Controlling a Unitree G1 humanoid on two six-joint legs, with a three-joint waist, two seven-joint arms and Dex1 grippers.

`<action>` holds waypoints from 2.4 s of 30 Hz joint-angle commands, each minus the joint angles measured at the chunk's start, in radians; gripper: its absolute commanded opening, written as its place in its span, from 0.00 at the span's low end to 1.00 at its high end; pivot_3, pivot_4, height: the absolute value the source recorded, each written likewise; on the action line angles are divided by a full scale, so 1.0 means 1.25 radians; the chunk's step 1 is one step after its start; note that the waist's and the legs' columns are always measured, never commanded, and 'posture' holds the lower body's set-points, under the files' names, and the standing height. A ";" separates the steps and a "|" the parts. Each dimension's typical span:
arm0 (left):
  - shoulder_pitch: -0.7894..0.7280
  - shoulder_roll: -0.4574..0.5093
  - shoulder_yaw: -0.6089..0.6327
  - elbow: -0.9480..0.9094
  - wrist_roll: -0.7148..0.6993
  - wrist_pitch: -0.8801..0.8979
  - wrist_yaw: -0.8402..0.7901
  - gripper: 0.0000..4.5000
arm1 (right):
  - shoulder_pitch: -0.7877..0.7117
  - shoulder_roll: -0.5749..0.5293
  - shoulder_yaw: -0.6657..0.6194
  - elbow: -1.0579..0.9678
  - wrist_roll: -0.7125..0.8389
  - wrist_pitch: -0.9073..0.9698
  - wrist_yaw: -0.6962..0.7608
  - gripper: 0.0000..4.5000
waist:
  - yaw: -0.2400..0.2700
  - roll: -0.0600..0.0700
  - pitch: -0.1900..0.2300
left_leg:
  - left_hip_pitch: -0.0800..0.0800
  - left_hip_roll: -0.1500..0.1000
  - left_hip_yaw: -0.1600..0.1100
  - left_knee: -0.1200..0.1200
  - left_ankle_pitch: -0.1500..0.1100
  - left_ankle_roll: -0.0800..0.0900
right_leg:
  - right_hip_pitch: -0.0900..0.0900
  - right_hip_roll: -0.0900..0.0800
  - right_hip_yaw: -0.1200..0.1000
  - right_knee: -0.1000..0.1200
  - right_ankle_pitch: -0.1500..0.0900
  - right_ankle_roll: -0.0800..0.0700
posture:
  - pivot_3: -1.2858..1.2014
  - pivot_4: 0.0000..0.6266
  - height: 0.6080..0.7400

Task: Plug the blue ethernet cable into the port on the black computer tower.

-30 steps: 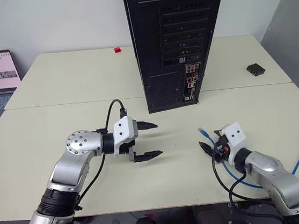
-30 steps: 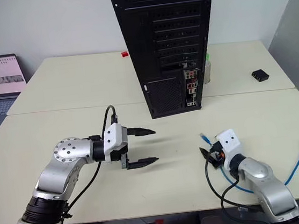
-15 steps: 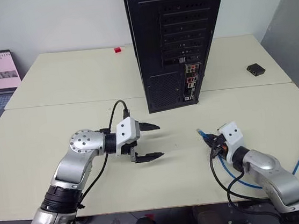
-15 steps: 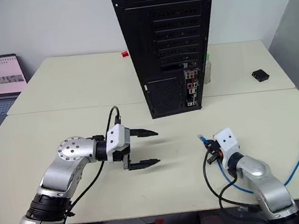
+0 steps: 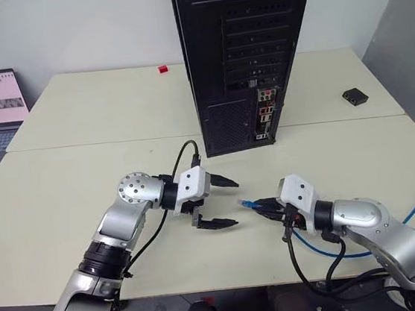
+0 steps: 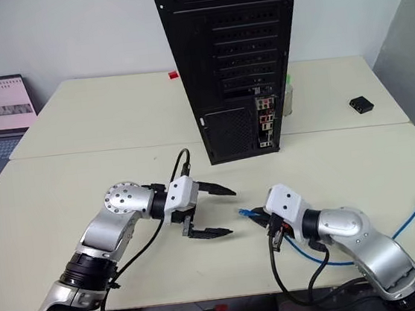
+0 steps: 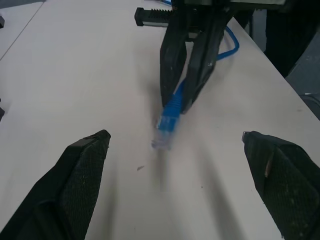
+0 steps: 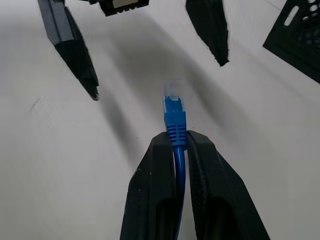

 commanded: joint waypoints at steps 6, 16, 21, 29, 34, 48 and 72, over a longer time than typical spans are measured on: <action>-0.012 0.000 -0.013 0.001 0.013 -0.018 -0.020 0.96 | -0.028 0.000 0.019 -0.033 -0.011 -0.006 0.012 0.02 | 0.000 0.000 0.000 | 0.000 0.000 0.000 0.000 0.000 0.000 | 0.000 0.000 0.000 0.000 0.000 0.000 | 0.52 0.24 1.00; -0.017 -0.007 -0.025 0.013 0.038 -0.030 -0.018 0.48 | -0.046 0.005 0.035 -0.031 -0.016 -0.008 0.010 0.02 | 0.000 0.000 0.000 | 0.000 0.000 0.000 0.000 0.000 0.000 | 0.000 0.000 0.000 0.000 0.000 0.000 | 0.52 0.24 1.00; -0.019 -0.010 -0.031 0.023 0.054 -0.043 -0.018 0.24 | -0.049 0.007 0.038 -0.033 -0.016 -0.008 0.007 0.02 | 0.000 0.000 0.000 | 0.000 0.000 0.000 0.000 0.000 0.000 | 0.000 0.000 0.000 0.000 0.000 0.000 | 0.52 0.24 1.00; -0.016 -0.014 -0.031 0.025 0.062 -0.055 -0.016 0.07 | -0.060 0.004 0.049 -0.034 -0.033 -0.023 0.012 0.02 | 0.000 0.000 0.000 | 0.000 0.000 0.000 0.000 0.000 0.000 | 0.000 0.000 0.000 0.000 0.000 0.000 | 0.52 0.24 1.00; -0.003 -0.019 -0.020 0.023 0.062 -0.091 -0.001 0.07 | -0.055 -0.016 0.039 -0.045 -0.029 -0.027 0.041 0.17 | 0.000 0.000 0.000 | 0.000 0.000 0.000 0.000 0.000 0.000 | 0.000 0.000 0.000 0.000 0.000 0.000 | 0.52 0.24 1.00; 0.050 -0.063 0.050 0.148 0.250 -0.758 0.307 0.07 | -0.008 0.000 -0.314 -0.131 0.355 0.230 -0.001 0.88 | 0.002 0.000 0.000 | 0.000 0.000 0.000 0.000 0.000 0.000 | 0.000 0.000 0.000 0.000 0.000 0.000 | 0.52 0.24 1.00; -0.018 -0.039 0.061 0.316 0.509 -1.067 0.682 0.07 | -0.091 0.136 -0.298 -0.003 0.586 0.338 -0.187 0.93 | 0.002 0.000 0.000 | 0.000 0.000 -0.001 0.000 0.000 0.000 | 0.000 -0.001 -0.001 0.000 0.000 0.000 | 0.52 0.24 1.00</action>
